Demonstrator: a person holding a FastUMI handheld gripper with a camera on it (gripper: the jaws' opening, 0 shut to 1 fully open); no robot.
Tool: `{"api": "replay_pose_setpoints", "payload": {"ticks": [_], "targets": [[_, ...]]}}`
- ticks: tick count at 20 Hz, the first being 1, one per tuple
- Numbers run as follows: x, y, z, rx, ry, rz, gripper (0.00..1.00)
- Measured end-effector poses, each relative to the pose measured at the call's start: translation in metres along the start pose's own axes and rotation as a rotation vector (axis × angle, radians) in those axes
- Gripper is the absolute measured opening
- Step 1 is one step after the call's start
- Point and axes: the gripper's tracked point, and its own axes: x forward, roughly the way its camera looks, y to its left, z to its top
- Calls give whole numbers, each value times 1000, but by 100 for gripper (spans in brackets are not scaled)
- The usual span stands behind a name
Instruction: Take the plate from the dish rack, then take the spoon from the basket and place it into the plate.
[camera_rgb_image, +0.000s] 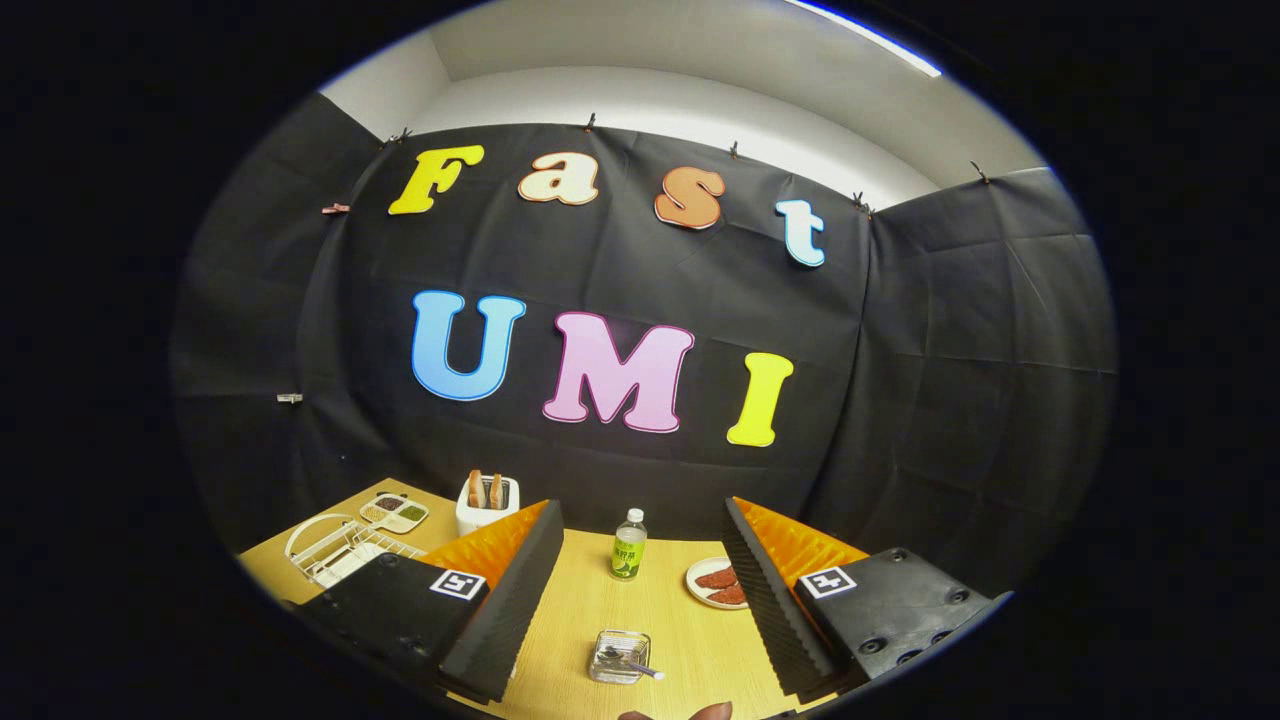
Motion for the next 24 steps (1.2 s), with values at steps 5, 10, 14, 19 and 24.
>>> {"api": "replay_pose_setpoints", "payload": {"ticks": [5,10,14,19,24], "targets": [[4,2,-4,14,16,2,98],[18,33,-27,26,120,76,98],[34,69,-60,19,267,155,98],[53,114,-101,-9,410,218,98],[69,156,-162,-4,603,252,98]]}}
